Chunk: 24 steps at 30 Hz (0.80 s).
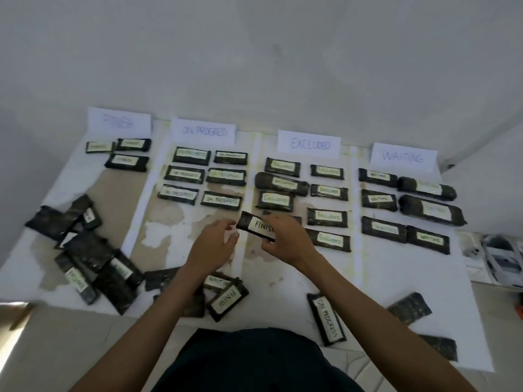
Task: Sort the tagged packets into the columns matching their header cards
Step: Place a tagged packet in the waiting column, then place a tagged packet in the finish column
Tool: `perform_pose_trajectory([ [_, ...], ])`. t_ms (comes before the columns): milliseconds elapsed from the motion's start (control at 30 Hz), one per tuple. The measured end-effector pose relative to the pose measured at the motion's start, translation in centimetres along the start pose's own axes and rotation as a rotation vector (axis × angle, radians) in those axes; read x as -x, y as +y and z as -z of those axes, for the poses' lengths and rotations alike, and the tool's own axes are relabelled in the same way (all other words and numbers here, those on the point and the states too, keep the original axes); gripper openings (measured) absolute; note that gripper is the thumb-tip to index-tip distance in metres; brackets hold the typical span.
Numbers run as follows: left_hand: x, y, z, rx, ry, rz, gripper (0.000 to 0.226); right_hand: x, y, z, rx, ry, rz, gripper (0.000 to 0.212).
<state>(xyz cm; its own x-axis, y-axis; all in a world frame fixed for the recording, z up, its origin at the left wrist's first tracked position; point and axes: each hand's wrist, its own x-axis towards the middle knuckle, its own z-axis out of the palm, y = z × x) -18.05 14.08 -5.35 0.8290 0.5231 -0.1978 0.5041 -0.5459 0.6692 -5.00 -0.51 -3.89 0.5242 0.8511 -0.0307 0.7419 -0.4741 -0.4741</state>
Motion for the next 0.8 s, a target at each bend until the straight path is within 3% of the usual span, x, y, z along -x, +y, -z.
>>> perform_pose_trajectory([
  [200,-0.7,-6.0,6.2,-0.167,0.095,-0.019,0.038,-6.6,-5.7,-2.9,-0.01,-0.026,0.085,0.051],
  [800,-6.6,-24.7,18.8,-0.239,0.181,0.231,0.039,-30.5,-21.3,-17.5,0.102,-0.249,0.247,0.046],
])
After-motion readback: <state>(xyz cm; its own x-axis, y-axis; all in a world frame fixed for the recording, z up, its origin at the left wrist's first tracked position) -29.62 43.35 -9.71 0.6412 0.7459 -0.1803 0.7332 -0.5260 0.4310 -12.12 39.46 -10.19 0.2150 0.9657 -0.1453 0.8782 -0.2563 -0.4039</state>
